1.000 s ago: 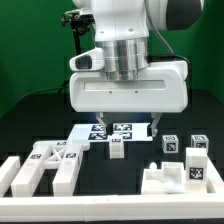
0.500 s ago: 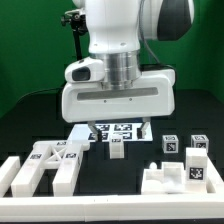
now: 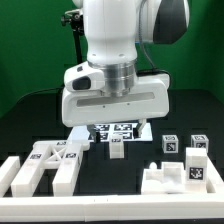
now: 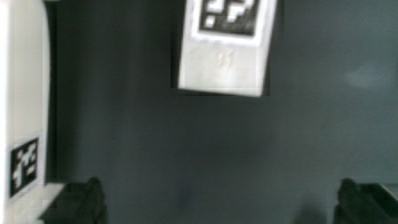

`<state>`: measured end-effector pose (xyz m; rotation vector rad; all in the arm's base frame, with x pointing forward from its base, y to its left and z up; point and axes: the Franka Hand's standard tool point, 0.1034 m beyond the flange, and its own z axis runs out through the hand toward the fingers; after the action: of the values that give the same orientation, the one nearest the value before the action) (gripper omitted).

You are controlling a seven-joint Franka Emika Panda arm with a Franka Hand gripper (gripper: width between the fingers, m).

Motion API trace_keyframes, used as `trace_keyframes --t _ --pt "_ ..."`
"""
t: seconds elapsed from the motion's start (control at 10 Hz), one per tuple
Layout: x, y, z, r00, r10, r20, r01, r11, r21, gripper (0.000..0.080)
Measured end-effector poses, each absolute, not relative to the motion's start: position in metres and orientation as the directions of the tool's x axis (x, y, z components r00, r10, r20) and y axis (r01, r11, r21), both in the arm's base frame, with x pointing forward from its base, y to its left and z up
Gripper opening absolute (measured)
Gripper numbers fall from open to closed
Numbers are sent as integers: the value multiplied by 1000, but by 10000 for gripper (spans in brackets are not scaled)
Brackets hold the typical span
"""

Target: Assemble chair

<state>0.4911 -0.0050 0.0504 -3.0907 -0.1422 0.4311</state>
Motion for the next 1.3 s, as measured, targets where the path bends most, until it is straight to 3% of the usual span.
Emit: trace_keyframes --t 0.2,0.3,0.6,1.3 --pt "489 -4 50 849 48 -526 58 -998 2 649" --pt "501 -8 44 824 44 -565 59 -998 9 649" --pt "485 -13 46 693 17 -721 33 -999 9 649" --pt "455 -12 16 581 -59 -812 -89 -996 9 649"
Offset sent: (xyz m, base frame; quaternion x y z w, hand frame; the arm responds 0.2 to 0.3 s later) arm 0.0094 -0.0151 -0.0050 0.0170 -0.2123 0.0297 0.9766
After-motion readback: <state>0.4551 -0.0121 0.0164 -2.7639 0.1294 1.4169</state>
